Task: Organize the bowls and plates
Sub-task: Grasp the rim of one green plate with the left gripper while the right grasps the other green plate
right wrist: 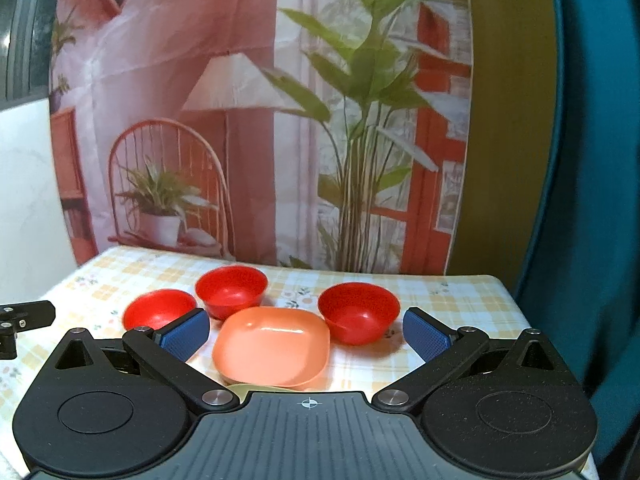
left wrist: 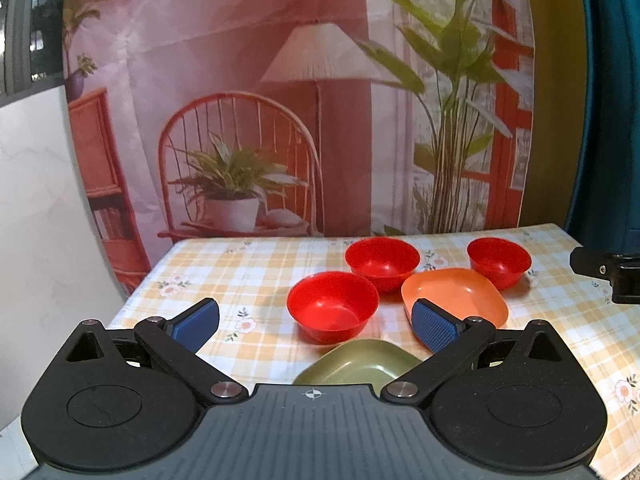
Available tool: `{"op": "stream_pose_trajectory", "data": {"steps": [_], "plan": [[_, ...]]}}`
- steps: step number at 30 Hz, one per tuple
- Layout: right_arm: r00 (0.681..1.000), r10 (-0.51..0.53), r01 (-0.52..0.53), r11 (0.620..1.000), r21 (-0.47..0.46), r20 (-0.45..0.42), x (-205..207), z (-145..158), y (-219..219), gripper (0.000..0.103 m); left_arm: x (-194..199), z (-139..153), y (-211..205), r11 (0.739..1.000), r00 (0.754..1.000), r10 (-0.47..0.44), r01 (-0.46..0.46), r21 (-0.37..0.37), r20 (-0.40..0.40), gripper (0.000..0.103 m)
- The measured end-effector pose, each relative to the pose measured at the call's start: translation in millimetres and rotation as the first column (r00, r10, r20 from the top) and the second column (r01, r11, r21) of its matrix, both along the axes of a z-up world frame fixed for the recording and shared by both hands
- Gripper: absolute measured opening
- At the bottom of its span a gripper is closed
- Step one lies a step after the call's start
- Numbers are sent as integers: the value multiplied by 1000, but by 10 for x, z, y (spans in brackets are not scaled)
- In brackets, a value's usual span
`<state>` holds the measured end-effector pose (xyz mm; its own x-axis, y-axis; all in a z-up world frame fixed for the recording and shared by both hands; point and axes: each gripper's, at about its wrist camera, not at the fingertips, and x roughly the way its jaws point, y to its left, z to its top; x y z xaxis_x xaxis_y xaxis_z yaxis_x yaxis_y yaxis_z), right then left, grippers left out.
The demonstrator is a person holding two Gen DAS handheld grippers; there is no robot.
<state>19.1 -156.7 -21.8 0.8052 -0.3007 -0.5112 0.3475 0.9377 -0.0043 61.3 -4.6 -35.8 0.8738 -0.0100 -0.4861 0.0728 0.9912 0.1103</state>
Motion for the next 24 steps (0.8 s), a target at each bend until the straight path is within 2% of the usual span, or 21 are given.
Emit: {"op": "stream_pose_trajectory", "data": {"steps": [5, 15, 24], "plan": [[1000, 16, -17, 1000, -24, -14, 186, -103, -36, 103, 206, -100, -6, 1000, 1000, -21, 20, -3, -19, 103], [999, -14, 13, 998, 60, 29, 442, -196, -348, 103, 513, -93, -80, 999, 999, -37, 37, 11, 13, 103], [998, 7, -9, 1000, 18, 68, 491, -297, -402, 103, 653, -154, -75, 1000, 1000, -30, 30, 3, -4, 103]]}}
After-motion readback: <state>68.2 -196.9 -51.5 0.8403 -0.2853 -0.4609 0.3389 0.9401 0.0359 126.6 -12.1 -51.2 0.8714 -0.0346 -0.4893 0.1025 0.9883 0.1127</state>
